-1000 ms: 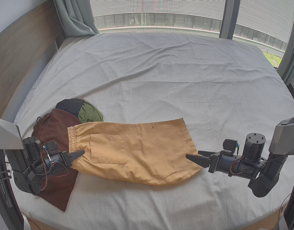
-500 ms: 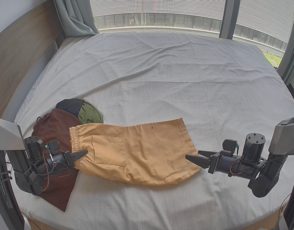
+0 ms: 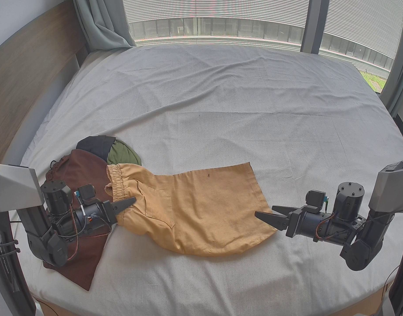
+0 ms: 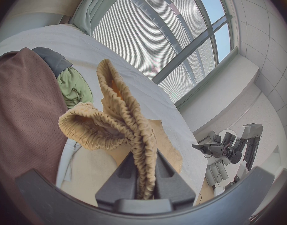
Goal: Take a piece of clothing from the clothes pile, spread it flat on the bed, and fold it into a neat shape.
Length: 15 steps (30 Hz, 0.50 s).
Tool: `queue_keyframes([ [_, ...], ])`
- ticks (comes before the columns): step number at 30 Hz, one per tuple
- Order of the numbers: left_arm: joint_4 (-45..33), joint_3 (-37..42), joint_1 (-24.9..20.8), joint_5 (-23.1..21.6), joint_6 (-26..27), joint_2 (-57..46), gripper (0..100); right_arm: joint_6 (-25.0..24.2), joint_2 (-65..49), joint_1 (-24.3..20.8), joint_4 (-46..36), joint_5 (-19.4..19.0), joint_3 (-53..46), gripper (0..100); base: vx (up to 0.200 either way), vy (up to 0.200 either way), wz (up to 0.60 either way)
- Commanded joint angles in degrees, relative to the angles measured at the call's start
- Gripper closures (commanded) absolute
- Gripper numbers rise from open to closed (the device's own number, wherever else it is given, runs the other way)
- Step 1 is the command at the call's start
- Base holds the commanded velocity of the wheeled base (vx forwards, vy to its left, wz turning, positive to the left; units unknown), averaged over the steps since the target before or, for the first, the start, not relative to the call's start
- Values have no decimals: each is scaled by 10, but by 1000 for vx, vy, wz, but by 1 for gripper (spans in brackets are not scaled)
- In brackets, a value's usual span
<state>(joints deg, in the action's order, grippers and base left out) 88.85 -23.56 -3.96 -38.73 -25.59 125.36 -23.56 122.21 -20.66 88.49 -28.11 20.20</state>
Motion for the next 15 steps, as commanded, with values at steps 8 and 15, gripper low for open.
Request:
queue_keyframes([
  [8, 0, -38, -68, 21, -39, -1, 100, 0, -2, 2, 1, -1, 0, 0, 0, 0, 0],
  [15, -1, -61, -90, 33, -58, 2, 100, 0, -2, 2, 1, 0, 0, 0, 0, 0, 0],
])
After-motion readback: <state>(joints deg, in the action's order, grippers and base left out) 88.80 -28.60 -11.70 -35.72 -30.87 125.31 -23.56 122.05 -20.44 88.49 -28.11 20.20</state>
